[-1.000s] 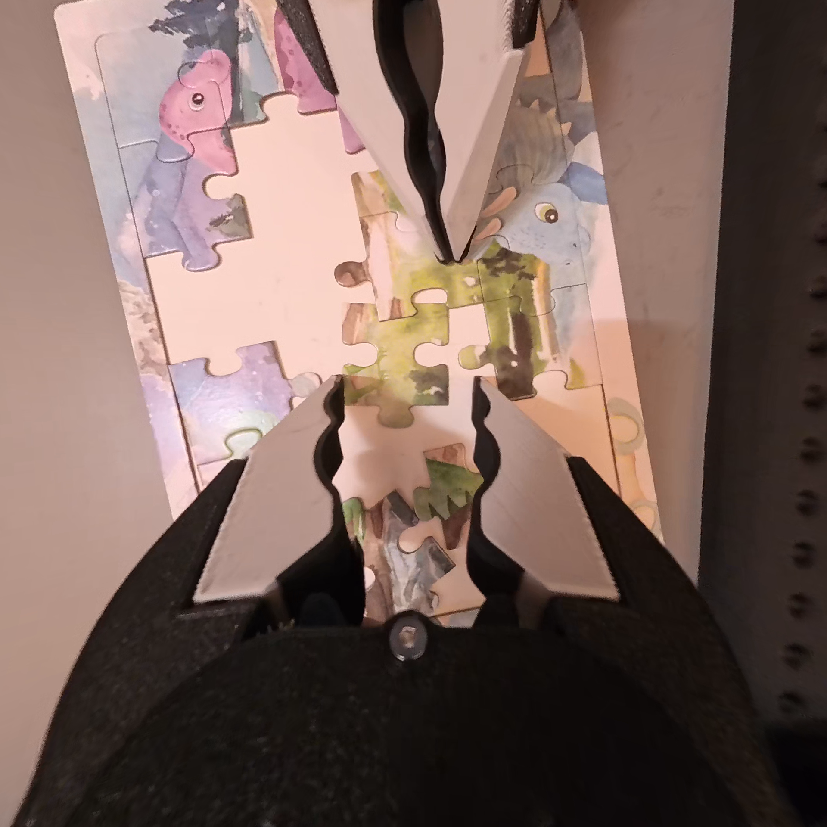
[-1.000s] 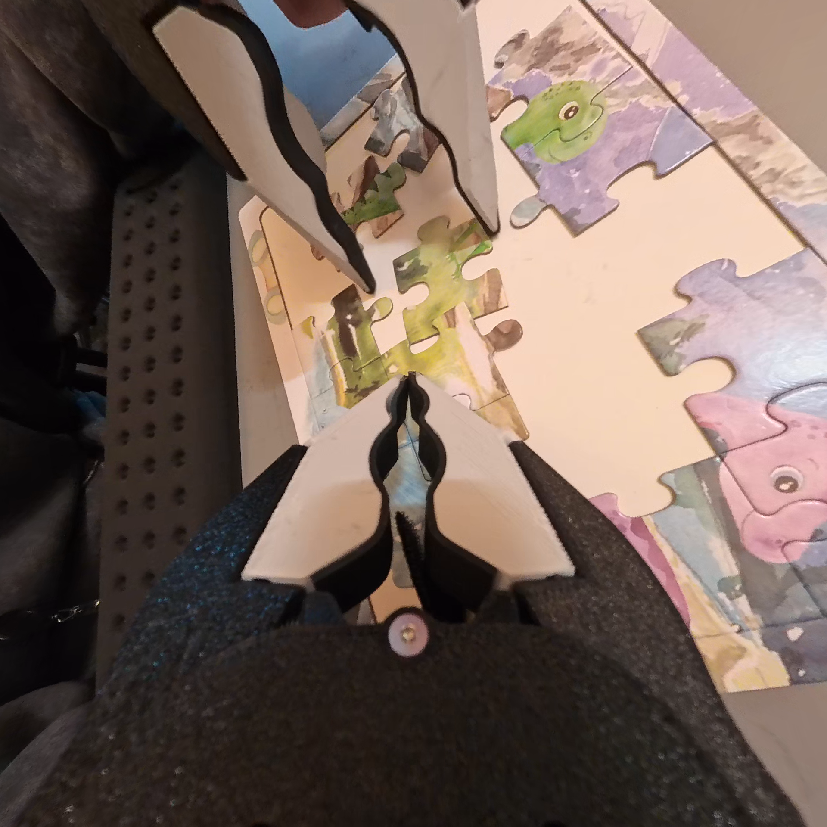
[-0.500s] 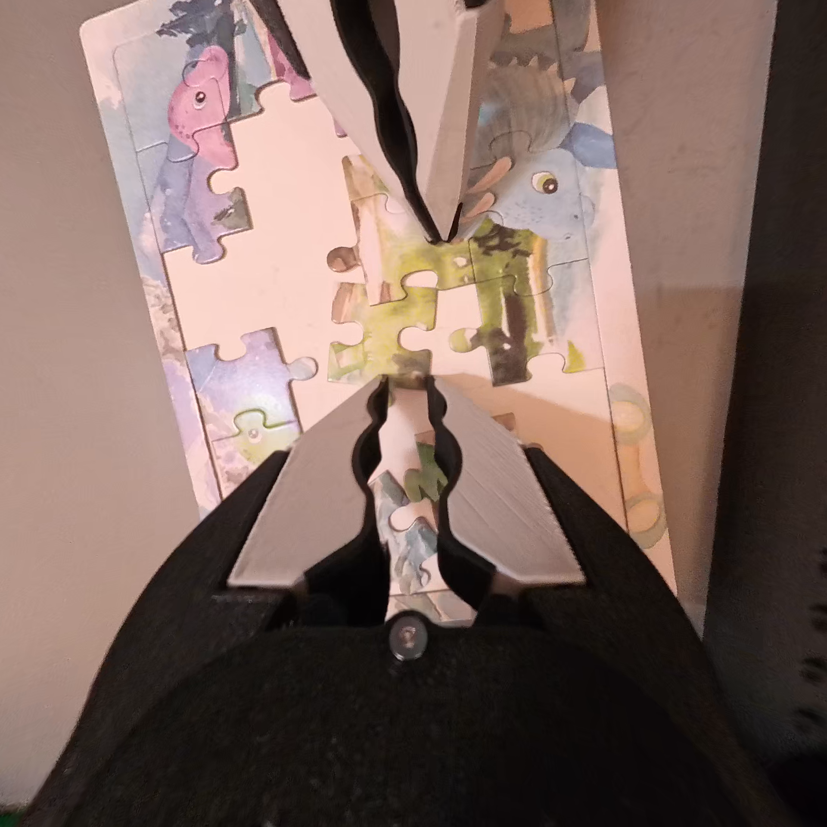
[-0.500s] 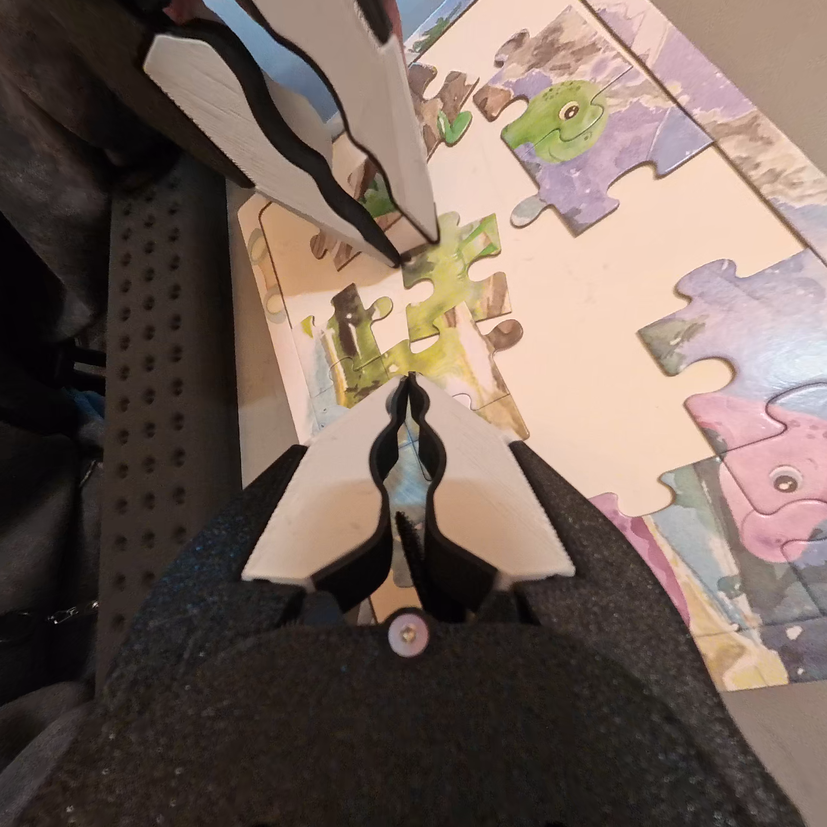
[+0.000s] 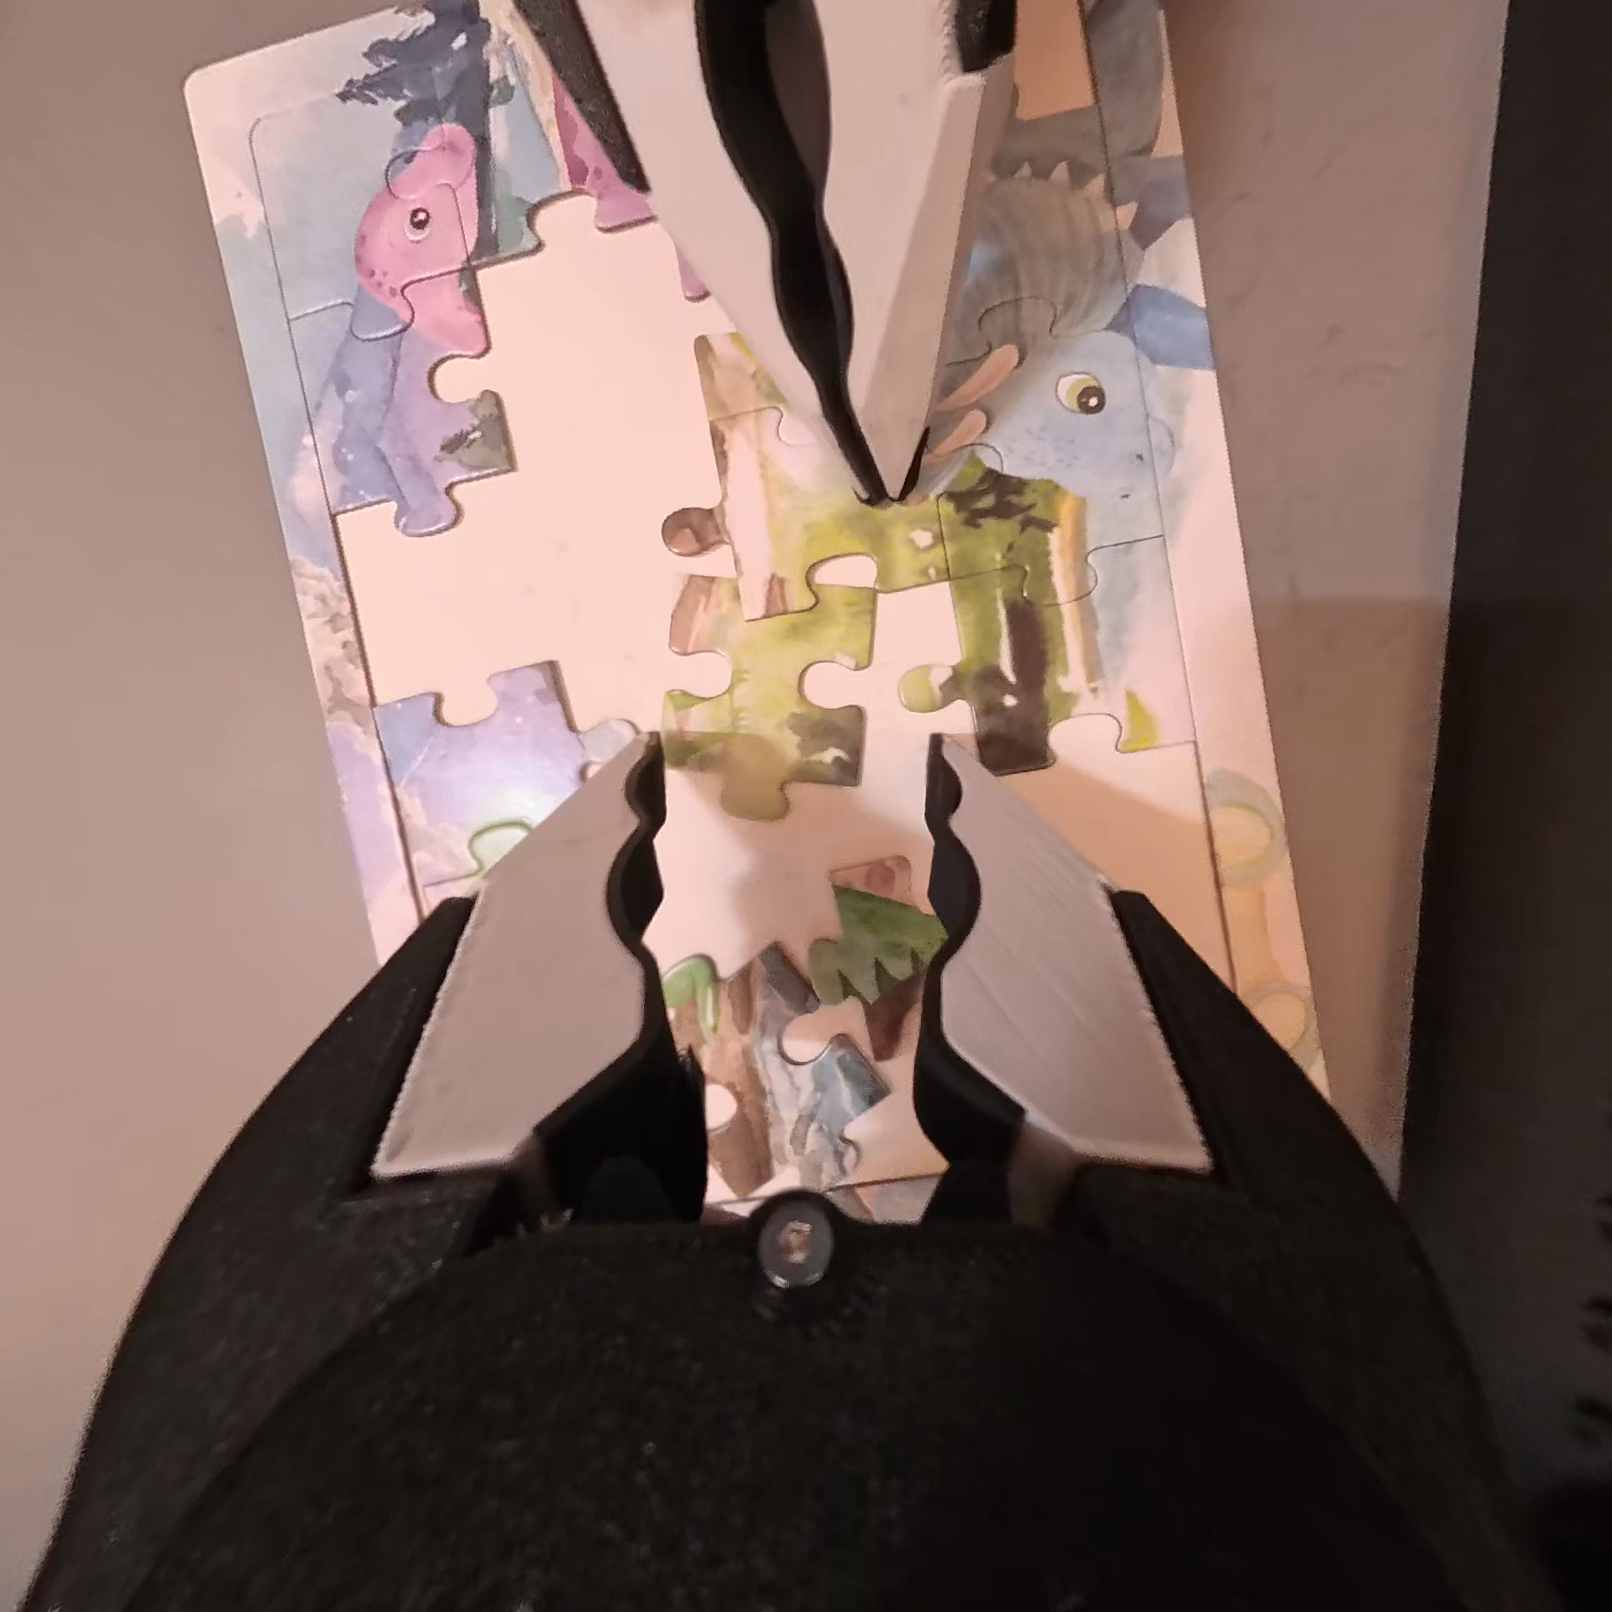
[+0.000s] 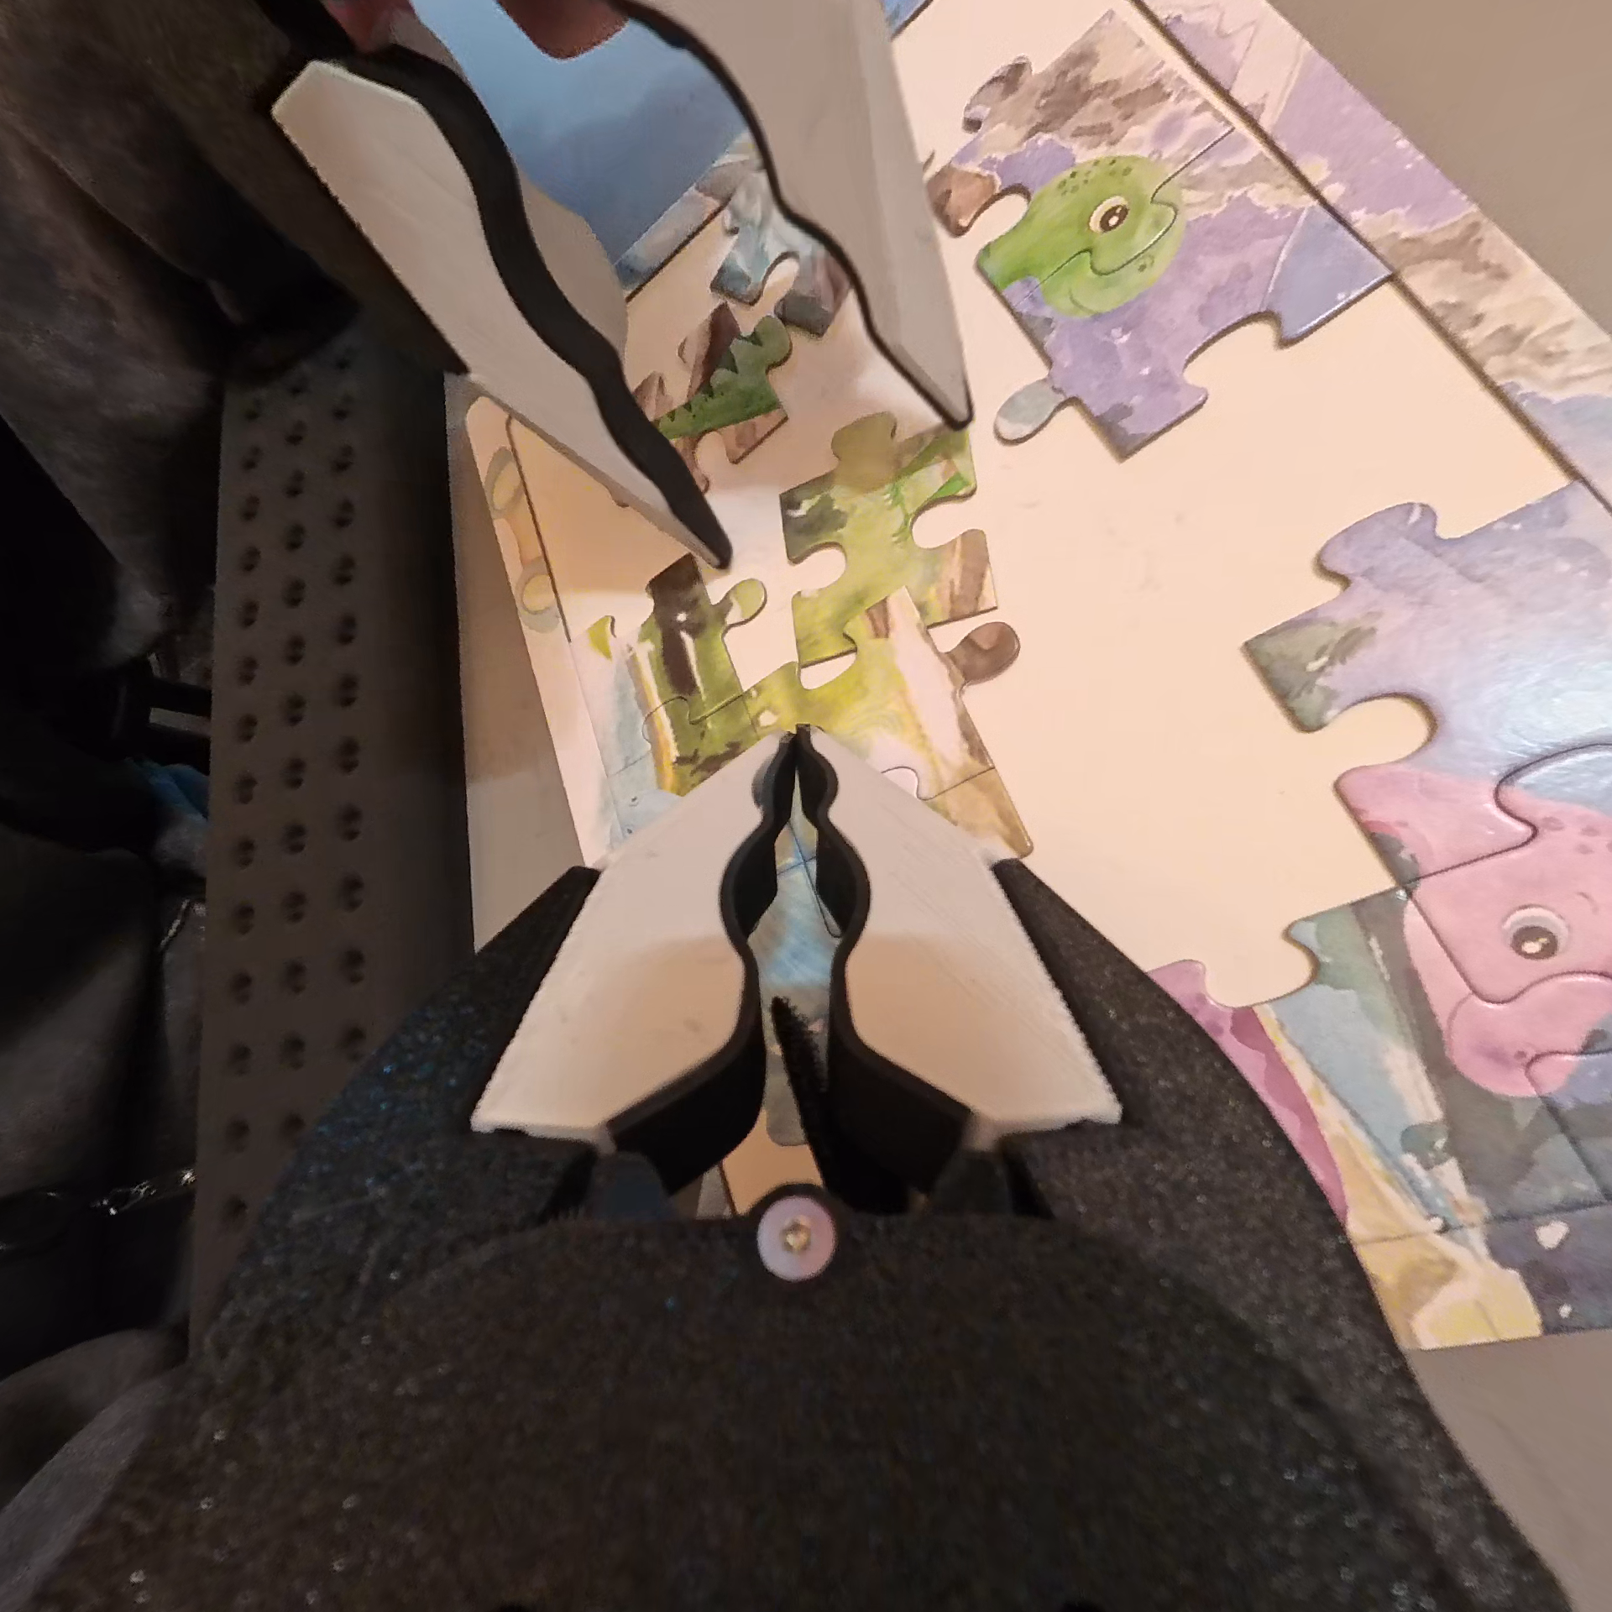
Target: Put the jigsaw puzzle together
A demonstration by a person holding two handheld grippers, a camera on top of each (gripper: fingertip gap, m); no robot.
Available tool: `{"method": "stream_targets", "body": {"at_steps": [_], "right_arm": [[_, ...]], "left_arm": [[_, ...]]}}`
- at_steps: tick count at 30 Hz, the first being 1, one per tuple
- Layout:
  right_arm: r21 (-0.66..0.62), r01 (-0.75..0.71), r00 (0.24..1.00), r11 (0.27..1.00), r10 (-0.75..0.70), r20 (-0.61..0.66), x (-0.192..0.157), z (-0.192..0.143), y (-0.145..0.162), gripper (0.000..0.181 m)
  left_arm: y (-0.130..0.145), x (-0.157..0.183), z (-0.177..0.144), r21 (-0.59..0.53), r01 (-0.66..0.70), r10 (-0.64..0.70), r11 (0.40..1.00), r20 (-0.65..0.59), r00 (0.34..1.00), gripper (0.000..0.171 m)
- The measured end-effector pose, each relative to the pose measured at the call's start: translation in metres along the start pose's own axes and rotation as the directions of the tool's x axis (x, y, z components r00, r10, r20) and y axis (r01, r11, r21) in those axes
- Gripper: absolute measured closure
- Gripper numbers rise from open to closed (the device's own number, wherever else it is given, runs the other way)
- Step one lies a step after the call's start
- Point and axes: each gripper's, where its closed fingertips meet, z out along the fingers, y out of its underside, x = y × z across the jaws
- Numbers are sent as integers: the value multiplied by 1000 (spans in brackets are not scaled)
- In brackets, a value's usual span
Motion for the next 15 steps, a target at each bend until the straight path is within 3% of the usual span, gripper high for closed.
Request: {"method": "stream_targets", "body": {"at_steps": [12,14,15], "right_arm": [[0,-7,1000,1000,7,8,0,0,0,181],[-1,-8,1000,1000,8,10,0,0,0,181],[-1,-9,1000,1000,9,11,0,0,0,181]], "left_arm": [[-1,-11,3,4,20,-20,1000,-96,995,123],[-2,-7,2,-9,5,-5,1000,-94,996,130],[-2,-1,1,-16,-21,19,1000,-111,994,146]]}}
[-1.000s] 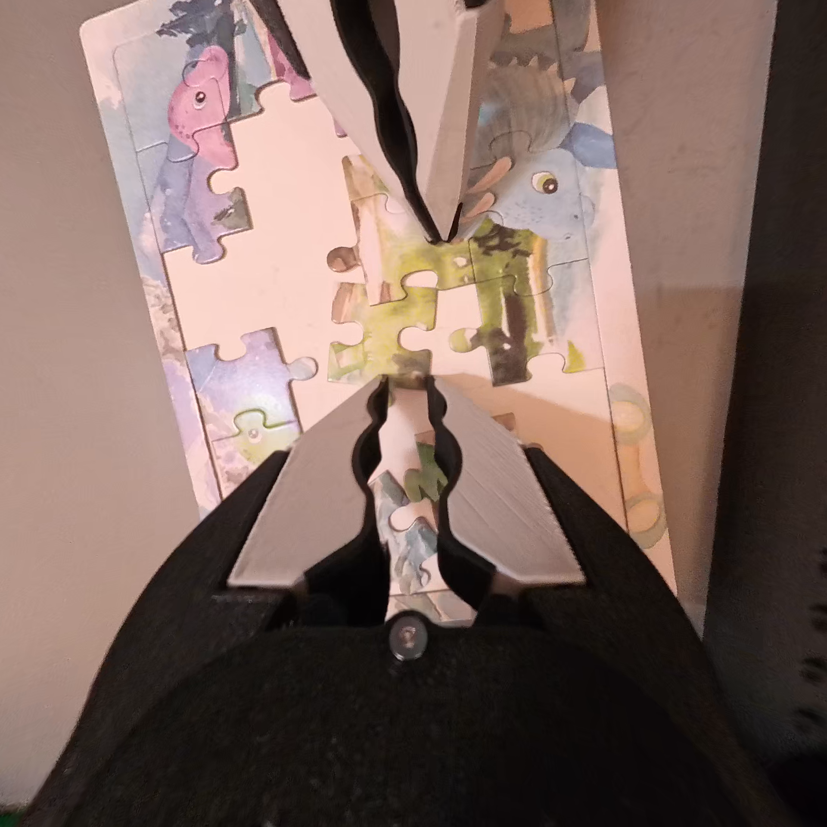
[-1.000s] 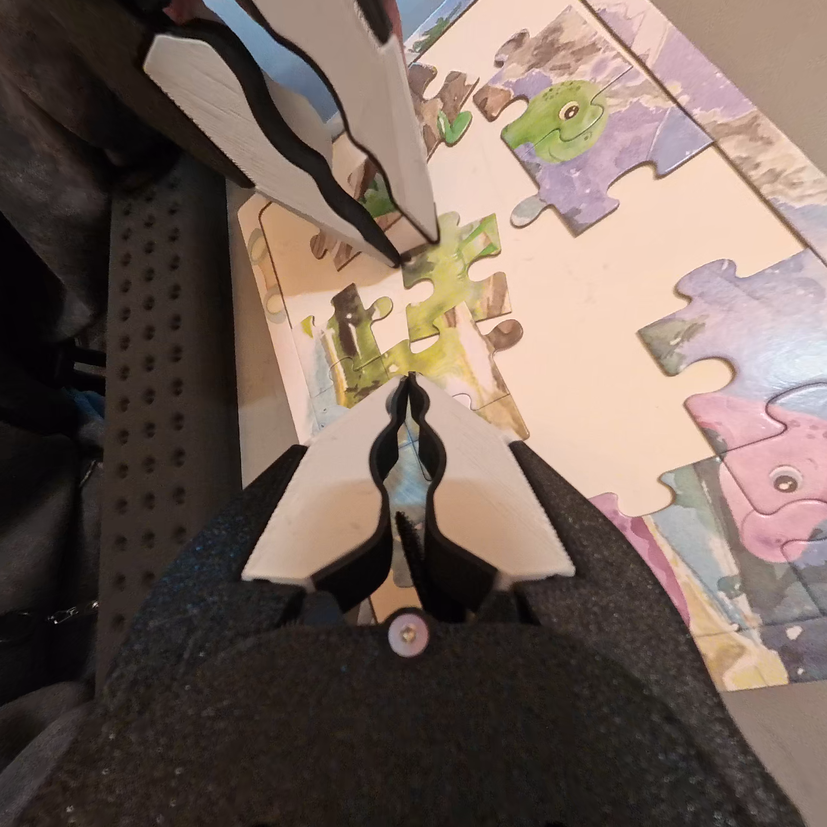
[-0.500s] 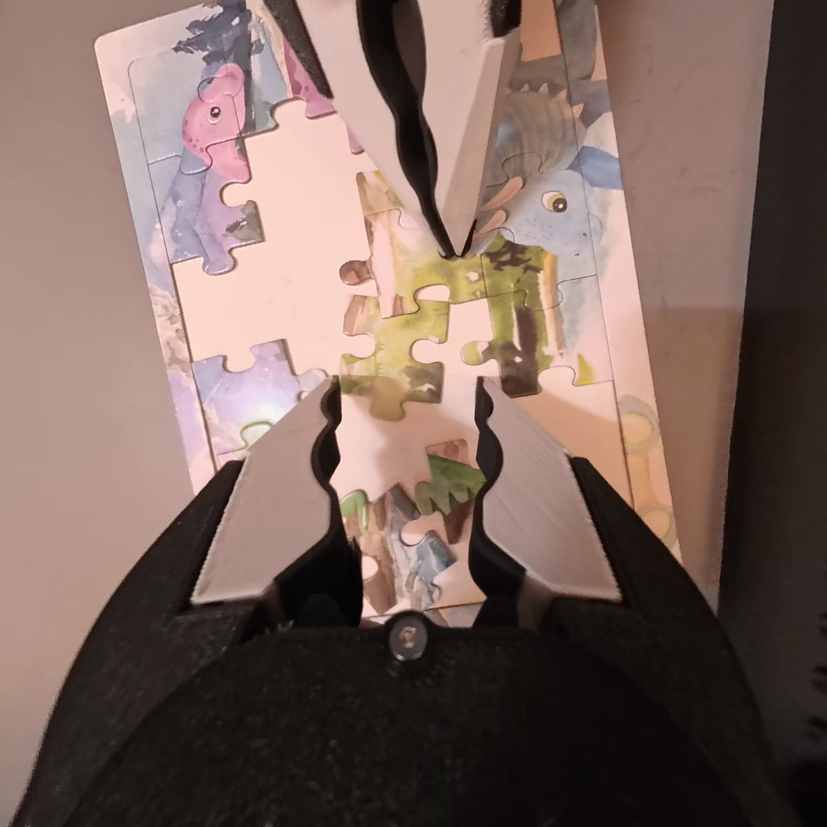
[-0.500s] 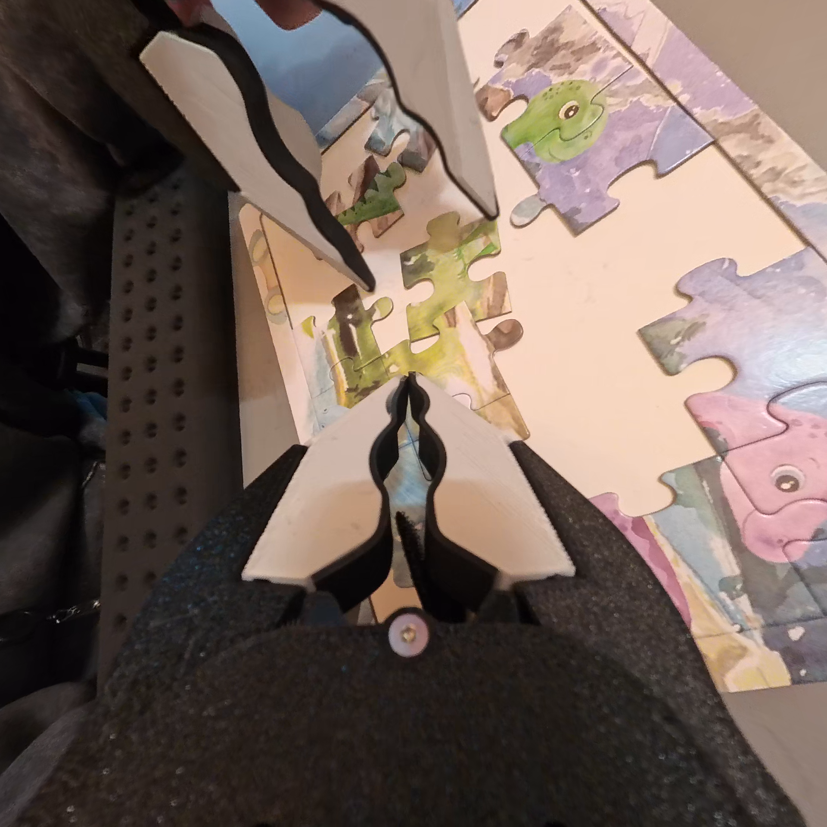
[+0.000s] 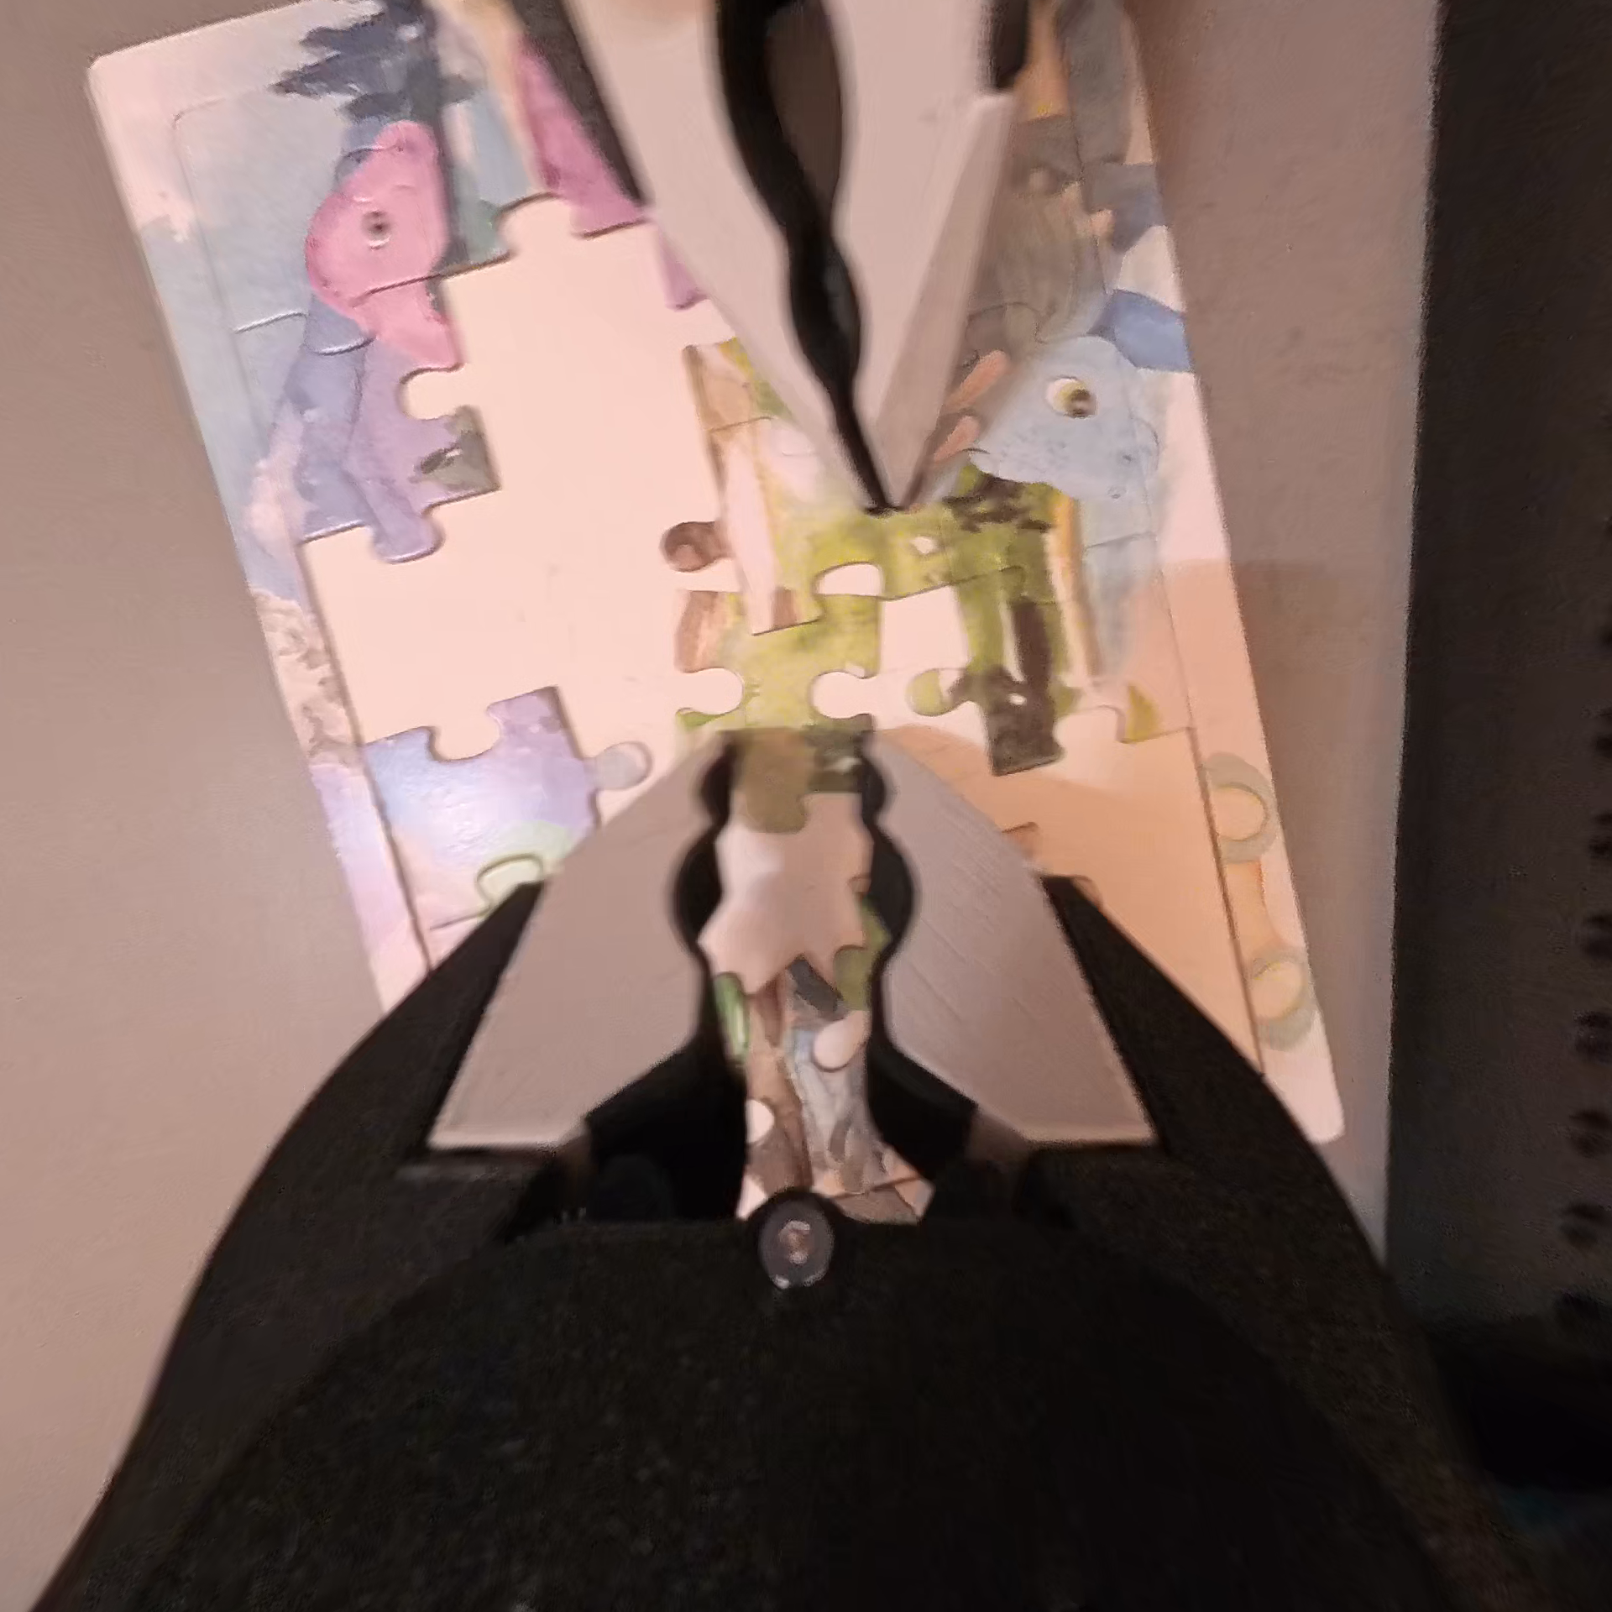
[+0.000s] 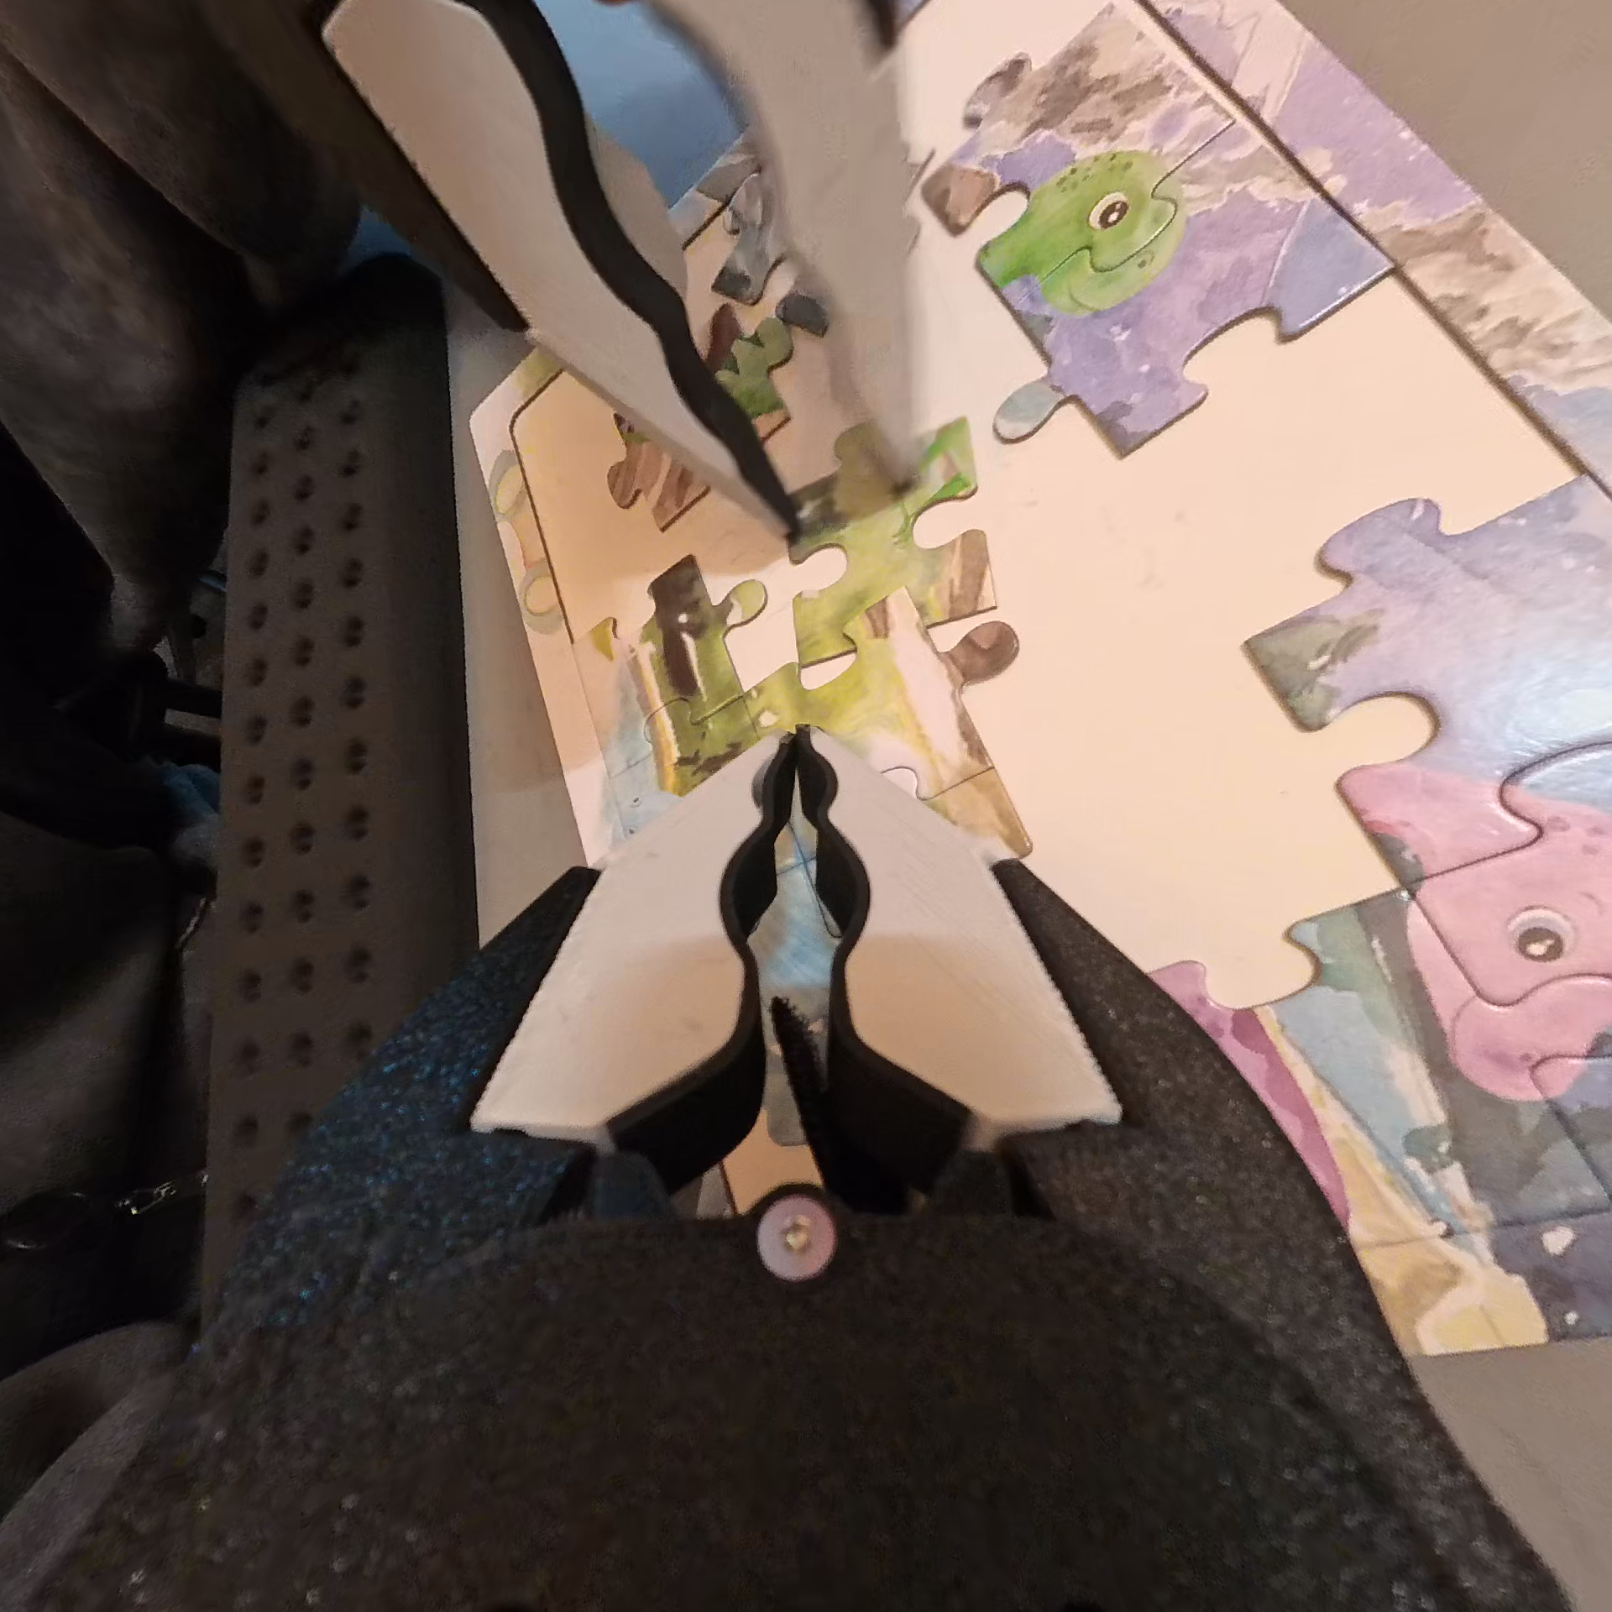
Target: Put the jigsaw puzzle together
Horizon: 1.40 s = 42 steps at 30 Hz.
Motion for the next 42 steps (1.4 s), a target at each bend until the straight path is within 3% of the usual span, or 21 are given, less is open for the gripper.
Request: {"method": "stream_targets", "body": {"at_steps": [1,2,4,6,14,23,32,39,42], "right_arm": [[0,-1,1000,1000,1,0,0,0,0,181],[0,0,1000,1000,0,0,0,0,0,181],[0,1,1000,1000,-1,-2,0,0,0,181],[0,2,1000,1000,-2,-4,0,0,0,181],[0,1,1000,1000,-1,-1,0,0,0,181],[1,-3,1000,1000,3,4,0,0,0,181],[2,0,1000,1000,0,4,0,-1,0,181],[-14,10,1000,1000,-10,1,0,0,0,181],[-28,18,1000,999,-17,17,-4,-1,0,181]], "left_arm": [[0,4,1,-7,-31,31,1000,0,1000,171],[-2,3,1,-6,-47,47,999,27,999,171],[-2,-3,0,-17,-32,33,999,85,996,160],[-3,-2,-2,-10,-5,6,1000,75,997,129],[-1,-7,1,-46,4,-2,999,34,999,117],[0,-5,3,-34,15,-14,999,15,1000,122],[1,-3,-1,-100,-19,33,995,134,990,125],[30,5,-24,-118,71,-50,990,175,983,126],[40,17,-23,-90,133,-121,987,125,985,125]]}}
